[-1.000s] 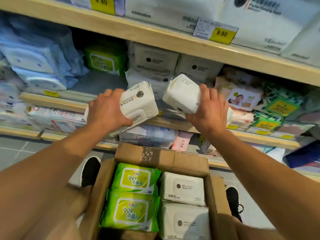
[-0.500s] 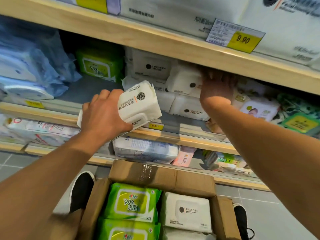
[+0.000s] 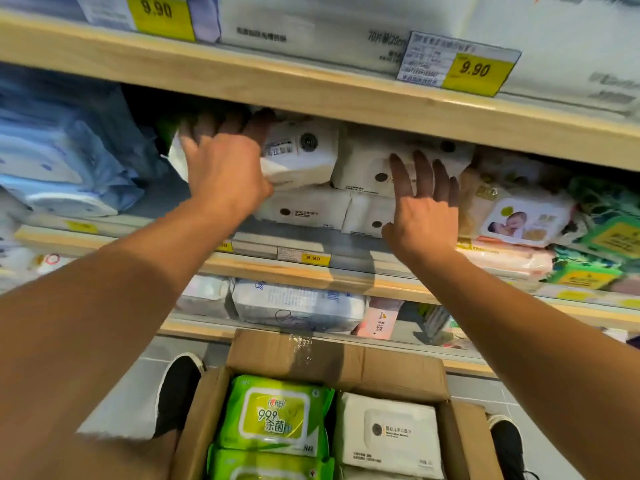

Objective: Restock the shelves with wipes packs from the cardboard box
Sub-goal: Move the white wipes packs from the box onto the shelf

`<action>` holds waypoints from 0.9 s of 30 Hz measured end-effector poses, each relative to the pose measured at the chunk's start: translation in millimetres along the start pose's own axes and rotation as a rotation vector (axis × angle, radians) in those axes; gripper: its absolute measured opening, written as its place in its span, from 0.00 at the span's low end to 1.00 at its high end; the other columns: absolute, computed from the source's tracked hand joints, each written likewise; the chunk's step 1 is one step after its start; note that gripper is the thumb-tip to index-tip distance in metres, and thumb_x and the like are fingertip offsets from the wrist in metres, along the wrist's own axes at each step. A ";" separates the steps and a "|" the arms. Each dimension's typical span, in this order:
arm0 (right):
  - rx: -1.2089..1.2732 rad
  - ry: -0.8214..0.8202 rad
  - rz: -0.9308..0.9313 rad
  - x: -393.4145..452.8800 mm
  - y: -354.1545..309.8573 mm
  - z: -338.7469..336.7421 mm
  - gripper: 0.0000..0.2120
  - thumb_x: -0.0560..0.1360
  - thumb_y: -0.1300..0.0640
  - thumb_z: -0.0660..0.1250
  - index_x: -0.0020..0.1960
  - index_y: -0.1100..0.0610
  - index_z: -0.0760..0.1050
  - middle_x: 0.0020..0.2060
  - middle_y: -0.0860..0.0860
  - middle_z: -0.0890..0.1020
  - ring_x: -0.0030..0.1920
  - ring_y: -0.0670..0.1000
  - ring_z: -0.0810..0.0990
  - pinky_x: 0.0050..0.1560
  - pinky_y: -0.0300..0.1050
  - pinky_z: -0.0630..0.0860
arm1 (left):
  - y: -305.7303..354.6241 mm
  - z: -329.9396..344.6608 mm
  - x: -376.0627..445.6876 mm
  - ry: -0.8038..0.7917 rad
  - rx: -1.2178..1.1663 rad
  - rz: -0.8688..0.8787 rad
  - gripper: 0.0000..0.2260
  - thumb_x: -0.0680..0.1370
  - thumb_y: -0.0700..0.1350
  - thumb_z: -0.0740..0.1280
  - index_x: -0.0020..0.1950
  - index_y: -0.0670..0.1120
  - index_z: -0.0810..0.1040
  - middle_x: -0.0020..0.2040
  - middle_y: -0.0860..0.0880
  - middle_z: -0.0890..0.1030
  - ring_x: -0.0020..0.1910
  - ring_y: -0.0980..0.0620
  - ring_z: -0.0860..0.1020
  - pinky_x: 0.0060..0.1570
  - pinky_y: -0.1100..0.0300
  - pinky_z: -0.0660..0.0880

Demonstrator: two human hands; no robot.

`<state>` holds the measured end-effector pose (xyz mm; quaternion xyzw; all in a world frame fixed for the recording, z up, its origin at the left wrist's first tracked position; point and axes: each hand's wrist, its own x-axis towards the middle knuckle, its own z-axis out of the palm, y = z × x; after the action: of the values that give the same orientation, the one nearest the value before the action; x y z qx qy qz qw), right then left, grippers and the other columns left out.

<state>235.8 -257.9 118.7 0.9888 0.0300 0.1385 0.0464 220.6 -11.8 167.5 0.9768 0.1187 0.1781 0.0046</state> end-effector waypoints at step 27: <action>0.248 -0.049 0.037 0.2 11.5 14.6 0.45 0.72 0.52 0.69 0.78 0.42 0.43 0.78 0.49 0.43 0.77 0.57 0.45 0.75 0.57 0.57 | 88.3 68.8 48.6 0.019 -0.051 0.232 0.33 0.75 0.61 0.62 0.77 0.61 0.52 0.78 0.49 0.55 0.77 0.39 0.47 0.68 0.31 0.34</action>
<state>240.6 -270.5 105.9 0.9905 0.0274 0.1103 -0.0778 309.2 -84.0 124.4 0.9818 0.0002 0.1895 0.0079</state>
